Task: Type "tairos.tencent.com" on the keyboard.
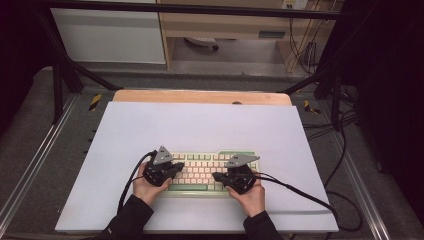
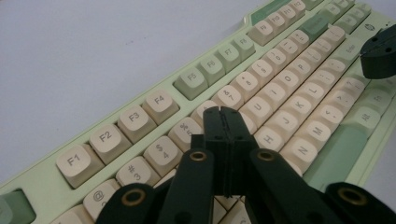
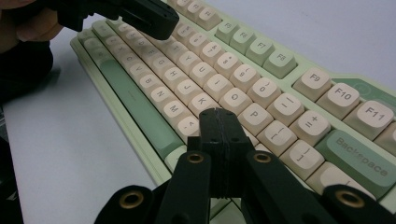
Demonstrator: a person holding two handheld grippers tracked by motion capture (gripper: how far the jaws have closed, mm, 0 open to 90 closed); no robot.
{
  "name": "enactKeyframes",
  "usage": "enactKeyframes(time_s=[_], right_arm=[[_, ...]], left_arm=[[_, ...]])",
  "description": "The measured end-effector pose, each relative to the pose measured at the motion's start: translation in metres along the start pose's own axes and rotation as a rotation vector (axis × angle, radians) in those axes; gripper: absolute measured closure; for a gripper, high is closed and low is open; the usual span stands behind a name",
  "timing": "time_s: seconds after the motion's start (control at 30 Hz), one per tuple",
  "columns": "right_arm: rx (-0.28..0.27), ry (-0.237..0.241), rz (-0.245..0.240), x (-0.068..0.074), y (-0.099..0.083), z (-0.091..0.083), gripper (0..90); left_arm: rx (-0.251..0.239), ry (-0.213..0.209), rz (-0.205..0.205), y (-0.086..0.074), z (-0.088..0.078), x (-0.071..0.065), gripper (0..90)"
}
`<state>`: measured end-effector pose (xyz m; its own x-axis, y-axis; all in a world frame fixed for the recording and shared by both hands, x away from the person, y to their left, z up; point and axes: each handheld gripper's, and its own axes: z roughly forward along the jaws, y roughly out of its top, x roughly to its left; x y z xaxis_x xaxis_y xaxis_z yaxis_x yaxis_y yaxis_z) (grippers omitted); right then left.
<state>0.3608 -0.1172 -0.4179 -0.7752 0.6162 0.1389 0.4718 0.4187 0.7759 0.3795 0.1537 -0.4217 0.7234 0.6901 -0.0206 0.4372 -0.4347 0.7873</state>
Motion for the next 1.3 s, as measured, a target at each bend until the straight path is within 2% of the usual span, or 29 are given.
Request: enactKeyframes(time_s=[0.13, 0.73, 1.3], right_arm=[[-0.001, 0.0, -0.002, 0.0, 0.0, 0.0, 90.0], [0.001, 0.002, 0.001, 0.001, 0.0, -0.001, 90.0], [-0.007, -0.002, -0.004, -0.001, 0.0, -0.004, 90.0]], left_arm=[[0.014, 0.003, 0.007, -0.001, 0.005, -0.002, 89.9], [0.02, -0.005, 0.017, -0.005, 0.013, -0.003, 89.8], [-0.004, -0.015, 0.01, -0.008, -0.004, -0.001, 89.8]])
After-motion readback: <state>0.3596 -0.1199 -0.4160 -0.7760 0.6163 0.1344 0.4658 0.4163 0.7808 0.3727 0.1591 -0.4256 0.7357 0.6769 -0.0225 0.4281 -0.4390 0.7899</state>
